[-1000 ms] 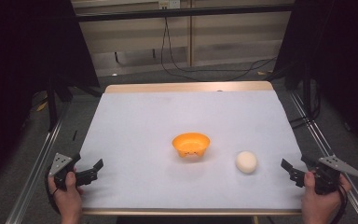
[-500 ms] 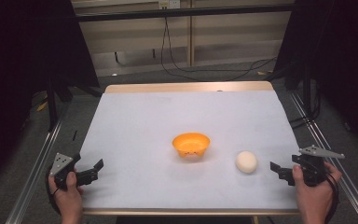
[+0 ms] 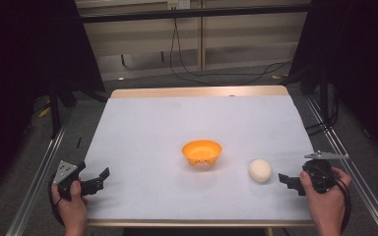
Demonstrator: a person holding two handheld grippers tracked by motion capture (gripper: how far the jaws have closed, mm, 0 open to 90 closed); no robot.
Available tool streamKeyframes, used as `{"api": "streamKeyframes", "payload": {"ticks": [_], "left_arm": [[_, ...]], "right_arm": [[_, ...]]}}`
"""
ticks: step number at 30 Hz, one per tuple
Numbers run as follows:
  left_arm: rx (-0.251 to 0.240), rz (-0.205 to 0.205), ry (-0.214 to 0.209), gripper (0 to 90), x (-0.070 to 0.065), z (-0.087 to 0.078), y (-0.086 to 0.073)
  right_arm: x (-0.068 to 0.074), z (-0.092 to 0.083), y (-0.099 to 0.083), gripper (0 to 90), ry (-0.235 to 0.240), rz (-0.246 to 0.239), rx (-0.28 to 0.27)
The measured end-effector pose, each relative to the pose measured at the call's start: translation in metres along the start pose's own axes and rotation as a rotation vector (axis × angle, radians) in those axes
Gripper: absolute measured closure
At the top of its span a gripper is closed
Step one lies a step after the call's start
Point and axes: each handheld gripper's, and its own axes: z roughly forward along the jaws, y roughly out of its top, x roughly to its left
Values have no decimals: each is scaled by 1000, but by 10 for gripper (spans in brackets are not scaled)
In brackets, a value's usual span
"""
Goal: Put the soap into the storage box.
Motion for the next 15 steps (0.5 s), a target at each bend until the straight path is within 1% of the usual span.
{"api": "streamKeyframes", "payload": {"ticks": [4, 5, 6, 7, 15], "left_arm": [[1, -3, -2, 17, 0, 0, 0], [2, 2, 0, 18, 0, 0, 0], [0, -7, -6, 18, -1, 0, 0], [1, 2, -4, 18, -1, 0, 0], [2, 5, -7, 19, 0, 0, 0]], "right_arm": [[4, 1, 3, 11, -8, -29, 2], [6, 1, 4, 9, -13, -29, 9], [8, 2, 4, 6, -12, -28, 20], [9, 3, 4, 4, -5, -34, 23], [18, 9, 10, 1, 11, -54, 53]]}}
